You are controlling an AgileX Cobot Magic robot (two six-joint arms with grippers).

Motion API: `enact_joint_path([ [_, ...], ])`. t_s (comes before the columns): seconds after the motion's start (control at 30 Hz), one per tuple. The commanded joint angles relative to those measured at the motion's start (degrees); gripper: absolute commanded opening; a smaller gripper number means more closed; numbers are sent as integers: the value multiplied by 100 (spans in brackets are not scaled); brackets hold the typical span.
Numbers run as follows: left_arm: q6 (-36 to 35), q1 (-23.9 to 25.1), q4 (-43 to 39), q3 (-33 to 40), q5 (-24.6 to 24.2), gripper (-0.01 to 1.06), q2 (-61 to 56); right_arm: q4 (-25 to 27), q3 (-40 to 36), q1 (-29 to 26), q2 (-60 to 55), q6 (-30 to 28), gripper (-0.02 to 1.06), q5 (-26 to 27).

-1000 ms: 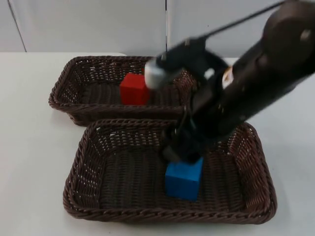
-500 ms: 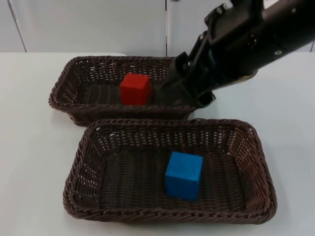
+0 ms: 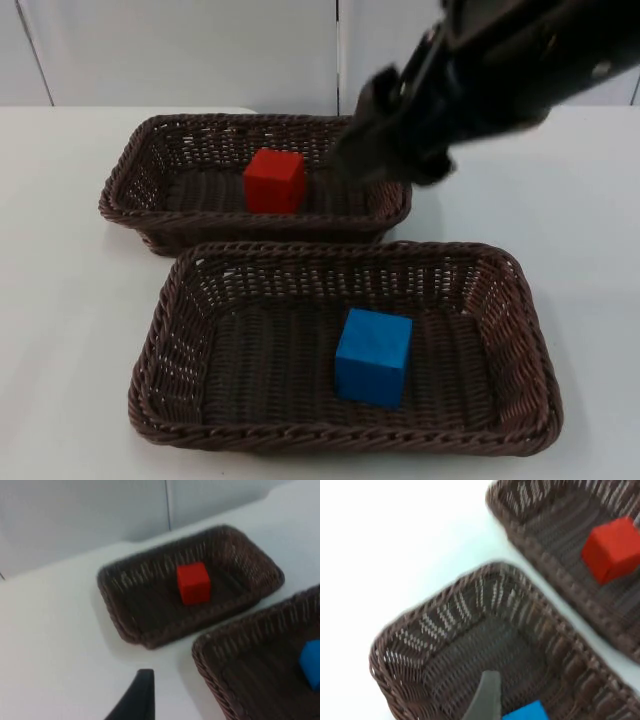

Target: Pick up one cube with the left hand and place it into the upper basket. Pick up one cube with the right hand and place it into the lower basket.

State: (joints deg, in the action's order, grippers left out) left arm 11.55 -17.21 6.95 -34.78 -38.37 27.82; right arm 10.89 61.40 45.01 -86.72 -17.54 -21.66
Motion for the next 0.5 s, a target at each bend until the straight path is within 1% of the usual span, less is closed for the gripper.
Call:
enact_joint_path([
  [0.0, 6, -8, -162, 22, -7, 99, -296, 5, 14, 34, 299, 11, 74, -69],
  [0.07, 6, -8, -189, 22, -34, 99, -432, 15, 14, 34, 420, 11, 74, -112],
  [0.17, -8, -8, -203, 22, -199, 99, -739, 13, -10, 34, 784, 11, 74, -309],
  [0.23, -76, -8, -203, 22, -392, 99, -909, 13, -134, 34, 1075, 11, 74, -323],
  [0.27, -76, -8, -203, 22, -392, 99, -909, 13, -134, 34, 1075, 11, 74, -323],
  [0.4, -334, -8, -203, 22, -727, 99, -1205, 13, -513, 34, 1710, 11, 74, -284],
  [0.47, -374, -8, -203, 22, -781, 99, -1291, 13, -599, 34, 1846, 11, 74, -274],
])
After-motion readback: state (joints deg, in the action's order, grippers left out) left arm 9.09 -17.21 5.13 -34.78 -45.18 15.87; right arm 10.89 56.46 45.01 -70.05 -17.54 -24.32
